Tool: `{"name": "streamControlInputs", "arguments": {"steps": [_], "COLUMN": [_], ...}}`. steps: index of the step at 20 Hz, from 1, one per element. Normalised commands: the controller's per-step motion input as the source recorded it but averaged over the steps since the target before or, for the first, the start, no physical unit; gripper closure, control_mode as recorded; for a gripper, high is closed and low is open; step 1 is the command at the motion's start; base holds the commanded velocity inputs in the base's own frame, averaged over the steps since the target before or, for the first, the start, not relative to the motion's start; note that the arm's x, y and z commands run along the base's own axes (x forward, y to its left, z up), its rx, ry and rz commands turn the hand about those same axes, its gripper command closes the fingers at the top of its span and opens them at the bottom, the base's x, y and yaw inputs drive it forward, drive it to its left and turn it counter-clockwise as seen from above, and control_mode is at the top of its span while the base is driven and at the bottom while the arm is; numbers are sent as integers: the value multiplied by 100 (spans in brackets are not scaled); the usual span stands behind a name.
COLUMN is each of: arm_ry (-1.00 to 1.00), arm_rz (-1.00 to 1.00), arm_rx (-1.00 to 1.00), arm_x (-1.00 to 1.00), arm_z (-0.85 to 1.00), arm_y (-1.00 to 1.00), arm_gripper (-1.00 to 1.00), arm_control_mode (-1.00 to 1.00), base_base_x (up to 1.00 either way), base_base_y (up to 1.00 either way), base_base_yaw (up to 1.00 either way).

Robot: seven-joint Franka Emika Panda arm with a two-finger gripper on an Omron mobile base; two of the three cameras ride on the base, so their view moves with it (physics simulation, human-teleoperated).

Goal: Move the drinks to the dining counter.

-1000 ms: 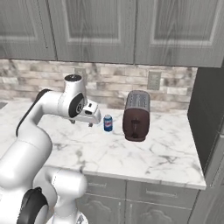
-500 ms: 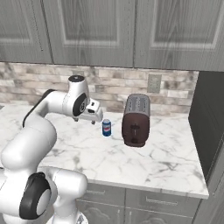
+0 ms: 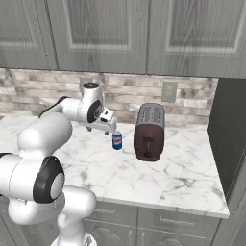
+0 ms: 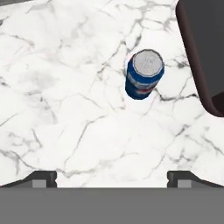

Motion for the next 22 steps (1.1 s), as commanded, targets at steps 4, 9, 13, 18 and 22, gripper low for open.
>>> {"name": "streamControlInputs", "arguments": {"steps": [4,9,13,18,22], "arm_ry": [9,6,1,0,1], "arm_rz": [-27,-25,-19,-8,-3], "arm_rx": [0,0,2,5,2], "arm_x": [0,0,1,2,12], "arm_z": [-8,-14,-29,-34,-8], "arm_y": [-2,-6,-25,-29,-3], "arm_gripper": [-100,-100,-100,-100,-100], "arm_control_mode": [-100,-100,-100,-100,-100], "base_base_x": [0,0,0,0,0], "base_base_y": [0,0,0,0,0], "base_base_yaw": [0,0,0,0,0]}}
